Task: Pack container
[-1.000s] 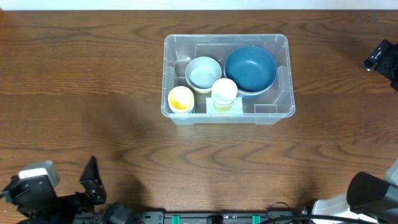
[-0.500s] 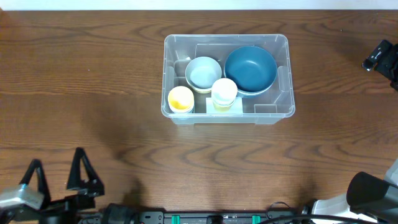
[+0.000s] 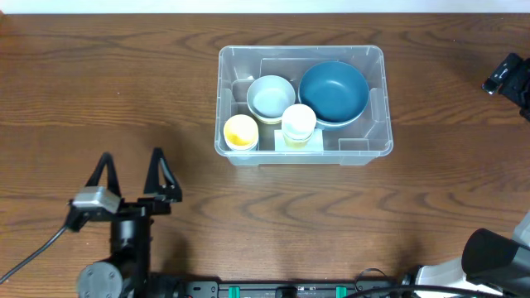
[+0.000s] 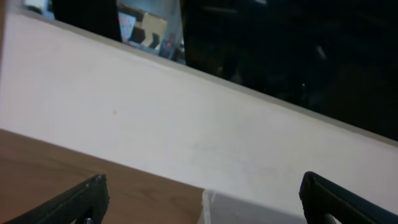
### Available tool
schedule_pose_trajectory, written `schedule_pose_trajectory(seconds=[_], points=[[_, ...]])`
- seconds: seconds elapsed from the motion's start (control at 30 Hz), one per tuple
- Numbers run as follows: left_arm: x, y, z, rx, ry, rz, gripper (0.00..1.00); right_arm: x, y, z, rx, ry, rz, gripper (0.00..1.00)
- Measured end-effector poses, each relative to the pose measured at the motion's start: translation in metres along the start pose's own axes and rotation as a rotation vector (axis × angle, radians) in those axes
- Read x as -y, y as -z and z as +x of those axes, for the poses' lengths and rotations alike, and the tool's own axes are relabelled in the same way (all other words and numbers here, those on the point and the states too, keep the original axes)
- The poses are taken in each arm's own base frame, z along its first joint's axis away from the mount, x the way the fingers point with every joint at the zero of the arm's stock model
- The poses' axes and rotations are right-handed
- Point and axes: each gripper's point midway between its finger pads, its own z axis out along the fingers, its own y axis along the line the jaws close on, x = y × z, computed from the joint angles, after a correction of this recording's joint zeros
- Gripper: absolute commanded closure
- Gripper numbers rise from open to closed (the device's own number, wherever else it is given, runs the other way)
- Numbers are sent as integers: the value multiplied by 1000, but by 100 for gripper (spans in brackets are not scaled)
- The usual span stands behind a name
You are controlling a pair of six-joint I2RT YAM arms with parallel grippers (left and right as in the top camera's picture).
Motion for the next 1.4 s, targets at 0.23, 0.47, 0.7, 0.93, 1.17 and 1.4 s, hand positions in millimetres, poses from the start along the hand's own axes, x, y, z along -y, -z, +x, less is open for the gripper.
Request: schedule_pose_trajectory(seconds=[0.23, 0.47, 0.7, 0.93, 1.17, 1.4], points=[[-9, -4, 43, 25, -4, 51, 2, 0, 0, 0, 0, 0, 0, 1], [-20, 1, 73, 15, -24, 51, 2, 0, 0, 0, 0, 0, 0, 1], [-31, 3, 106, -113, -94, 18, 2, 0, 0, 0, 0, 0, 0, 1], [-46, 10, 144, -273, -169, -24, 2, 0, 0, 0, 0, 0, 0, 1], [-53, 15, 165, -342, -209, -31, 2, 0, 0, 0, -1, 0, 0, 1], [-54, 15, 165, -343, -227, -31, 2, 0, 0, 0, 0, 0, 0, 1]])
